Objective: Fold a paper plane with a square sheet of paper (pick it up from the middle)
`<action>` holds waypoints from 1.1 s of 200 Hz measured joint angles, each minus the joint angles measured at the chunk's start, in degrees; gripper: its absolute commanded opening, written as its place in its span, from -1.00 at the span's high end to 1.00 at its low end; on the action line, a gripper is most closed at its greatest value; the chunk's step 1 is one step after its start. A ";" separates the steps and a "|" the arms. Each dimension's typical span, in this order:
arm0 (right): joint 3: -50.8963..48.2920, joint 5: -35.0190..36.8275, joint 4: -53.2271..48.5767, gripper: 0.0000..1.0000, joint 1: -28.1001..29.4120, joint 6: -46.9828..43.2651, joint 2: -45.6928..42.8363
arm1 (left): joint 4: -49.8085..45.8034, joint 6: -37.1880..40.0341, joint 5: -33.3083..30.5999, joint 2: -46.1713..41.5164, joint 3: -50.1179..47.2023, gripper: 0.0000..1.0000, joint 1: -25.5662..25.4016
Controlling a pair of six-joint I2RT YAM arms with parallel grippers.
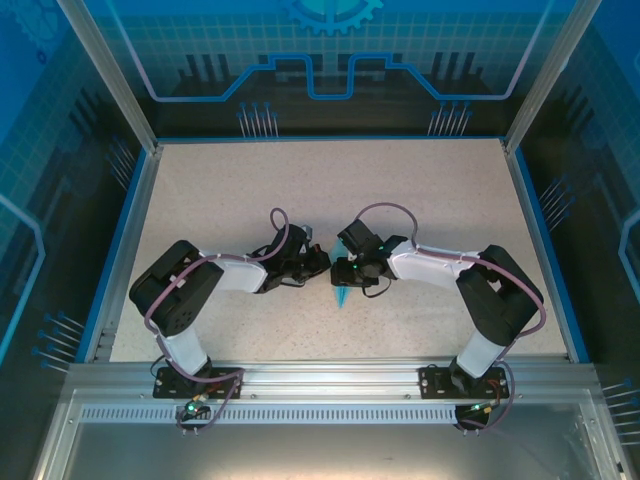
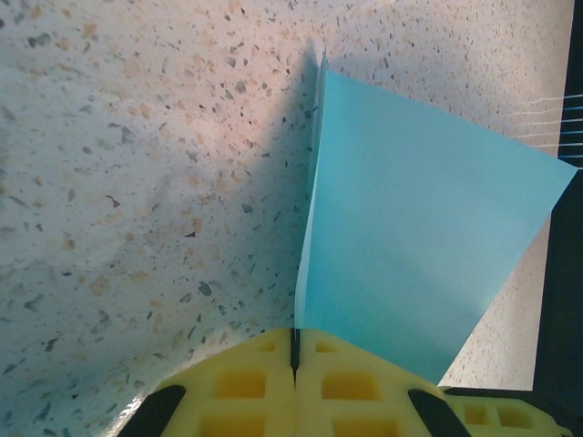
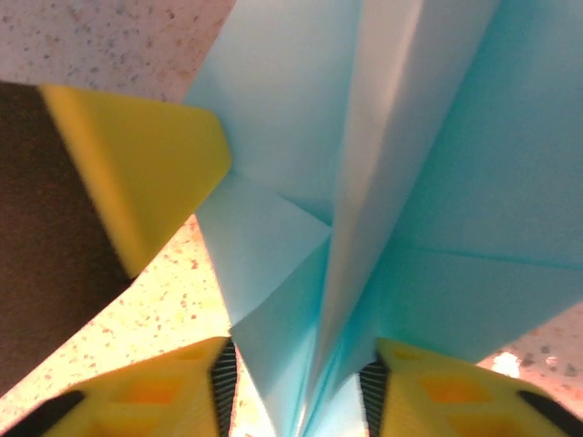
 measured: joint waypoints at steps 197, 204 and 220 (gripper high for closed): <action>14.47 17.79 -17.46 0.60 2.56 -8.39 9.75 | -17.46 0.50 -11.89 -14.91 -2.95 -0.14 4.11; 14.67 17.88 -17.64 0.56 2.58 -8.46 10.03 | -17.84 0.50 -12.04 -14.91 -2.95 -0.14 4.11; 14.97 17.94 -17.70 0.53 2.58 -8.44 10.49 | -18.51 0.50 -12.39 -14.91 -2.95 -0.15 4.11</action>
